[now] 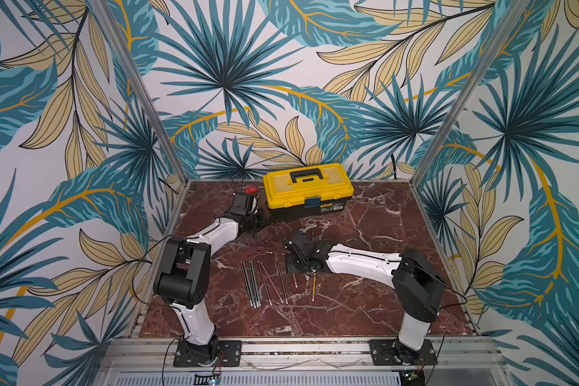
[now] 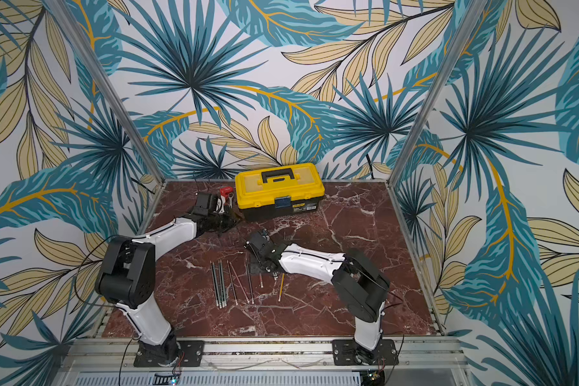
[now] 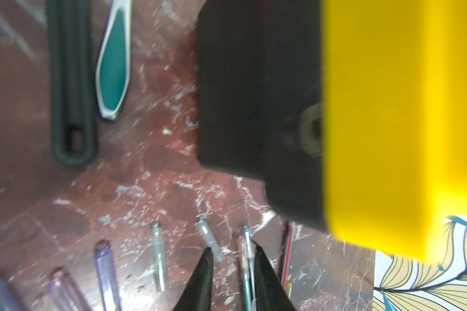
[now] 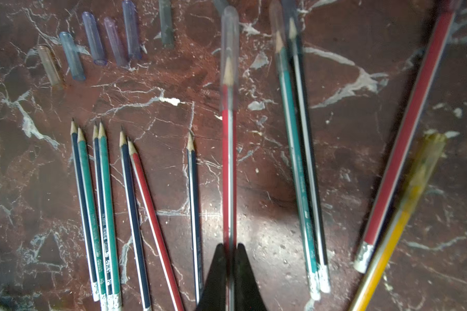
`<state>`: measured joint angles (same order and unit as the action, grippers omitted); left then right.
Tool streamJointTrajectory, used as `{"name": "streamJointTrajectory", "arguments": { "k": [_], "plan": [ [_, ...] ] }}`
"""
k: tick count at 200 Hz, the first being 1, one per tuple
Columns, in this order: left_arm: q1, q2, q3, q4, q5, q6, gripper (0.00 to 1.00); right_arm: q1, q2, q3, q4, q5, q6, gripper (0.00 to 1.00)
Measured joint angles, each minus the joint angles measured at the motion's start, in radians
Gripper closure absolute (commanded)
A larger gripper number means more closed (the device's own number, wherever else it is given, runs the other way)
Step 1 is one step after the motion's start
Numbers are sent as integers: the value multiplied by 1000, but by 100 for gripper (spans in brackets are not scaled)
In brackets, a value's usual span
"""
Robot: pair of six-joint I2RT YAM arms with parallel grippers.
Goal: Remove the protective cover of the pencils
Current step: Adjust the distractor at the center of the board, then remove the protective sleeve from the pencil.
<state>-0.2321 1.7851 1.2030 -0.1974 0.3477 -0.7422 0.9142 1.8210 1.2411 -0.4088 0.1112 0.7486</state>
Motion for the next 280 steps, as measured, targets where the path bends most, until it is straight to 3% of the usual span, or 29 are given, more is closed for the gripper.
{"name": "streamJointTrajectory", "arguments": {
  "k": [99,131,158,181,235,280],
  "plan": [
    [3,254,332,-133,10,11,74,0,-43,-66,30,-7,3,98],
    [20,296,450,-187,4,13,74,0,-47,-72,35,-8,2,98],
    [31,291,458,-200,5,14,74,0,-47,-72,39,-13,-2,98],
    [33,226,363,-177,5,12,73,0,-47,-71,39,-23,-5,98],
    [18,-147,-73,4,6,-43,62,0,-47,-70,46,-37,-24,98],
    [-41,-208,-167,104,13,-50,60,-2,-50,-57,46,-53,-46,98]
  ]
}}
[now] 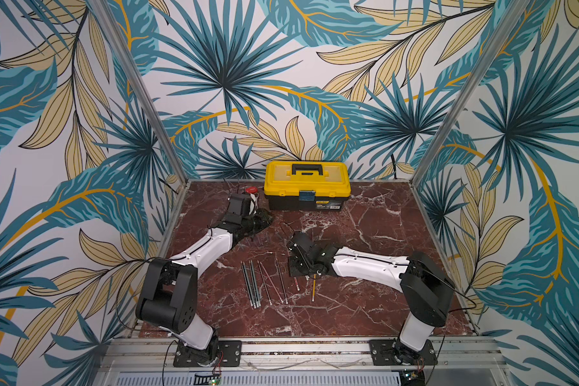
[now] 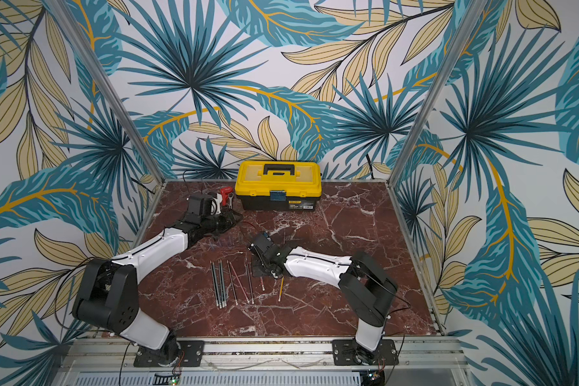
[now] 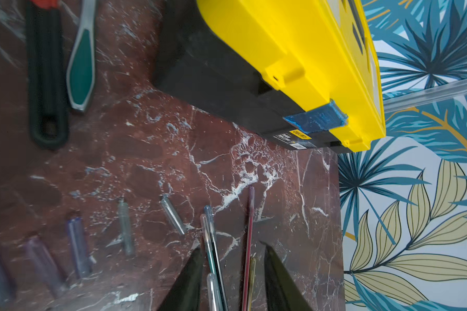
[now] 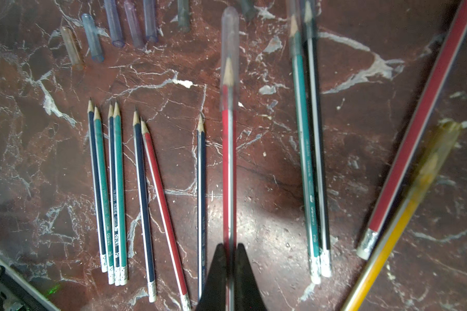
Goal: Remove the protective cover of the pencils
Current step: Remove the protective sleeve from the pencil.
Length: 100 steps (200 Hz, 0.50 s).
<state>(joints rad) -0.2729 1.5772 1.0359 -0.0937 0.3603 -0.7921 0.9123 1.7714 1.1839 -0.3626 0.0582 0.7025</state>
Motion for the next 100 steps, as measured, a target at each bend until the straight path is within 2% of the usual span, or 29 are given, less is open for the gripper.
{"name": "streamJointTrajectory", "arguments": {
  "k": [35,100],
  "plan": [
    [-32,6,-15,26,-8,3,59,0,-11,18,-2,0,-8,98],
    [-60,105,-14,44,3,0,59,0,-11,91,-13,5,-14,98]
  ]
}}
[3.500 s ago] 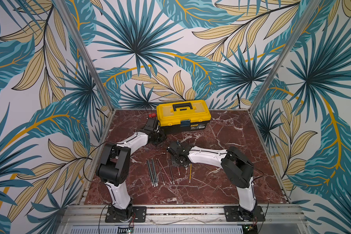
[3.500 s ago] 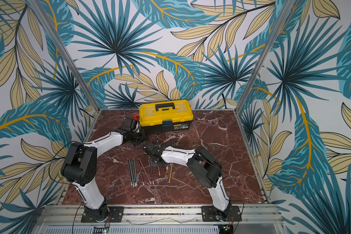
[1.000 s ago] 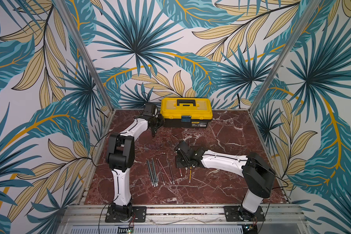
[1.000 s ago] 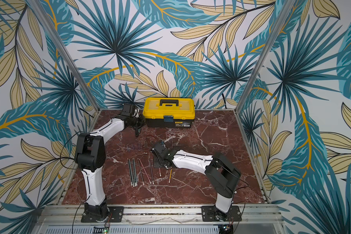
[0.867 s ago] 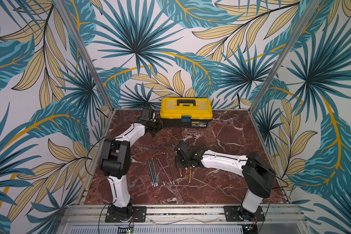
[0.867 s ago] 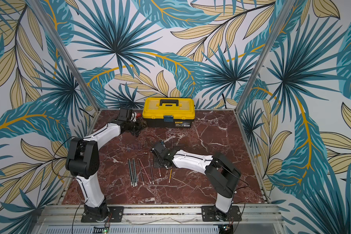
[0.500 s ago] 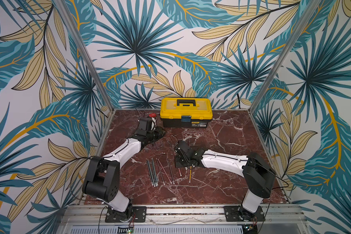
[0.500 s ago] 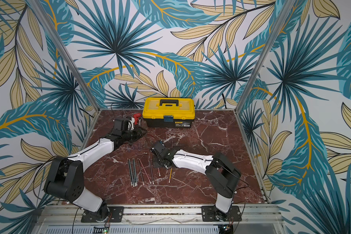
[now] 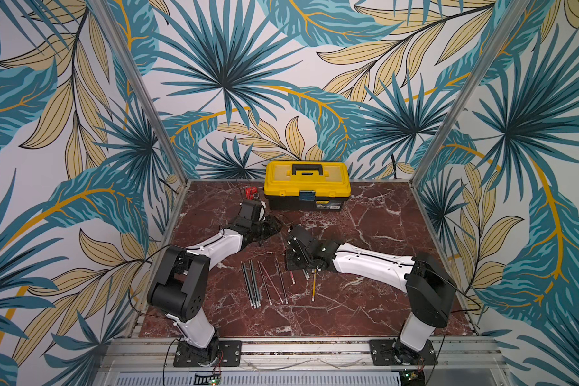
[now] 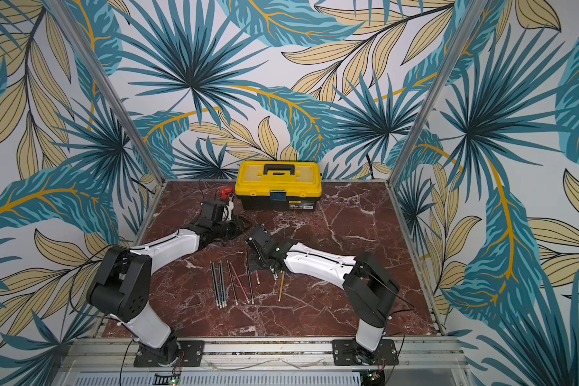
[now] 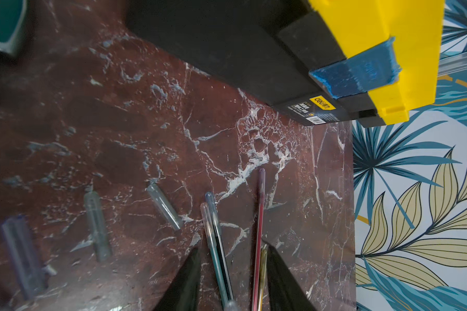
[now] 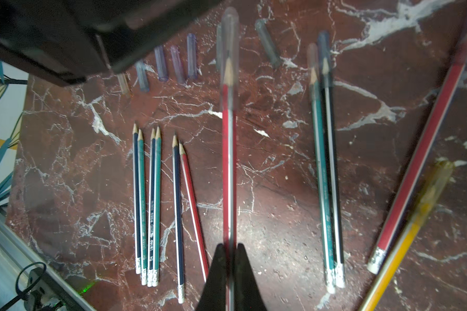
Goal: Remove the protective cover of the pencils
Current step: Remove the protective sleeve from the pencil.
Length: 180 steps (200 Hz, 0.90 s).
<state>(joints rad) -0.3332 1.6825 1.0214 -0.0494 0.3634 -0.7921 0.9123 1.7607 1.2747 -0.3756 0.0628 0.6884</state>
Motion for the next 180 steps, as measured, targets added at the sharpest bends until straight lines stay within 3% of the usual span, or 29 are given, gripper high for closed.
{"name": "streamJointTrajectory", "arguments": {
  "k": [32,85,123,180],
  "plan": [
    [-10,0,0,1,-1,0,59,0,1,53,-14,10,-11,98],
    [-18,2,0,1,-2,2,73,0,24,97,-21,20,-32,98],
    [-19,2,0,1,-4,8,75,-2,47,98,-41,22,-40,98],
    [-19,2,1,5,-2,6,91,-3,47,98,-50,23,-42,98]
  ]
}}
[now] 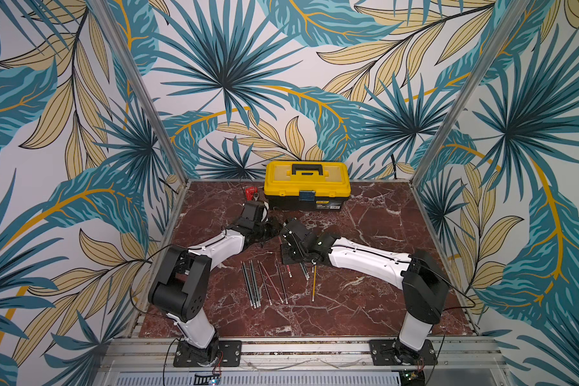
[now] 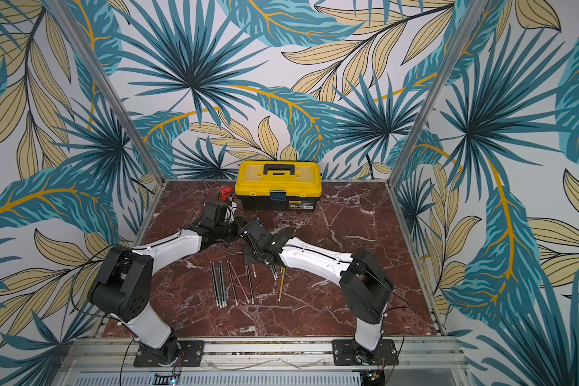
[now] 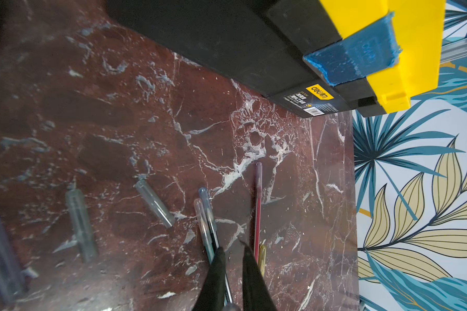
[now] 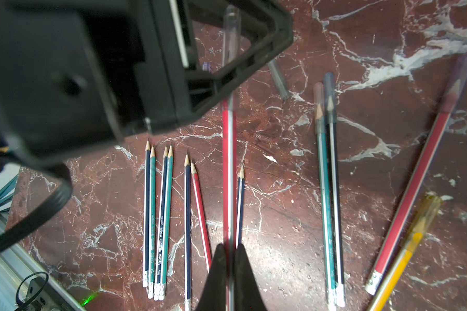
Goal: Remove the protective cover of the pencils
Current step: Remove the protective sleeve from the pencil.
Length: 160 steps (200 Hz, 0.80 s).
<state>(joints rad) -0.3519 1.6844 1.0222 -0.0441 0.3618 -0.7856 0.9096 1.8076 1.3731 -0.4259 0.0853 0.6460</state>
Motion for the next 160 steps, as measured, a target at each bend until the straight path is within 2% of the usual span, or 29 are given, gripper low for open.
{"name": "streamJointTrajectory", "arguments": {
  "k": [11,28,57,102,137,160],
  "plan": [
    [-2,0,0,3,1,-3,92,0,0,0,-5,0,0,95],
    [-2,0,0,3,1,-6,95,0,0,0,-6,0,-1,84],
    [-3,0,0,3,-2,-3,96,-1,0,8,-16,3,-12,74],
    [-3,0,0,2,-2,-4,97,-1,45,54,-19,9,-13,69],
    [-2,0,0,1,-1,-6,98,-5,99,58,-8,8,5,68],
    [3,0,0,2,1,-8,99,-5,118,58,10,2,16,79]
  ]
}}
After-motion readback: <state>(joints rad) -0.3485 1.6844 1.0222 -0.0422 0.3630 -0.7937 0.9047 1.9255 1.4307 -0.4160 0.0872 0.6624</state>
